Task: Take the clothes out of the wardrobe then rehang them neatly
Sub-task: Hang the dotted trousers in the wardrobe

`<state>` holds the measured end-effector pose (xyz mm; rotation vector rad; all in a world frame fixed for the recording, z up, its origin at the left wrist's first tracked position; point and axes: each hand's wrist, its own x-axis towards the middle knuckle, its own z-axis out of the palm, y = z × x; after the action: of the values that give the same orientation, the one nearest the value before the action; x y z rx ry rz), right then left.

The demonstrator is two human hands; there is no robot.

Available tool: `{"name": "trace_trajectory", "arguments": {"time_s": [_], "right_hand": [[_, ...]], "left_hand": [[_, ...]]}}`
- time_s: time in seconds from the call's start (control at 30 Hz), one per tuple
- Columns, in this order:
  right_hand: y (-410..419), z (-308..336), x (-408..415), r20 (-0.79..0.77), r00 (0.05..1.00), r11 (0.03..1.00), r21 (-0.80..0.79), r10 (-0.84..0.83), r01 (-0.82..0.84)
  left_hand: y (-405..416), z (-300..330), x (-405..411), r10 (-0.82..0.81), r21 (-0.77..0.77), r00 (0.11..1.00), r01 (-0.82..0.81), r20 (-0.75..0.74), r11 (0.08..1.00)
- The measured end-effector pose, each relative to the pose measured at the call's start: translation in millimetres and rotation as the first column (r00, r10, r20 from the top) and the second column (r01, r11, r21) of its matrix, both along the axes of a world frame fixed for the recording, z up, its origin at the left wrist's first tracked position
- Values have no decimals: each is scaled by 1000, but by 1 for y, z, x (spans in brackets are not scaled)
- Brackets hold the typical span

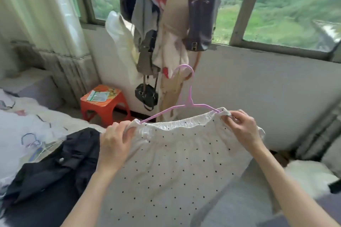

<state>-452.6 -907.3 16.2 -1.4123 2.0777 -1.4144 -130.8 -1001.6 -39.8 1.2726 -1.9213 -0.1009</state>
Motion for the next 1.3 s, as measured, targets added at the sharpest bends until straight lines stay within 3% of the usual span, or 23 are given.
{"name": "trace_trajectory", "arguments": {"time_s": [0.27, 0.53, 0.67, 0.77, 0.93, 1.17, 1.3], "right_hand": [[165, 30, -74, -47, 914, 914, -64, -404, 400], [319, 54, -113, -63, 743, 742, -154, -667, 653], [378, 59, -127, -112, 618, 627, -205, -778, 751], [422, 63, -136, -233, 497, 547, -281, -836, 789], [487, 69, -157, -257, 235, 327, -413, -937, 850], [560, 42, -185, -206, 18, 111, -448, -978, 887], [592, 16, -195, -231, -36, 53, -365, -972, 930]], "left_hand": [[48, 37, -142, -374, 54, 921, 382, -110, 923], [129, 80, -266, -690, 10, 707, 700, -158, 714], [168, 97, -319, -750, -10, 612, 773, -250, 634], [204, 120, -348, -800, -74, 508, 828, -319, 555], [261, 156, -403, -875, -150, 389, 884, -288, 442], [339, 121, -479, -909, 18, 346, 936, -234, 352], [378, 86, -512, -906, 173, 390, 916, -165, 363]]}}
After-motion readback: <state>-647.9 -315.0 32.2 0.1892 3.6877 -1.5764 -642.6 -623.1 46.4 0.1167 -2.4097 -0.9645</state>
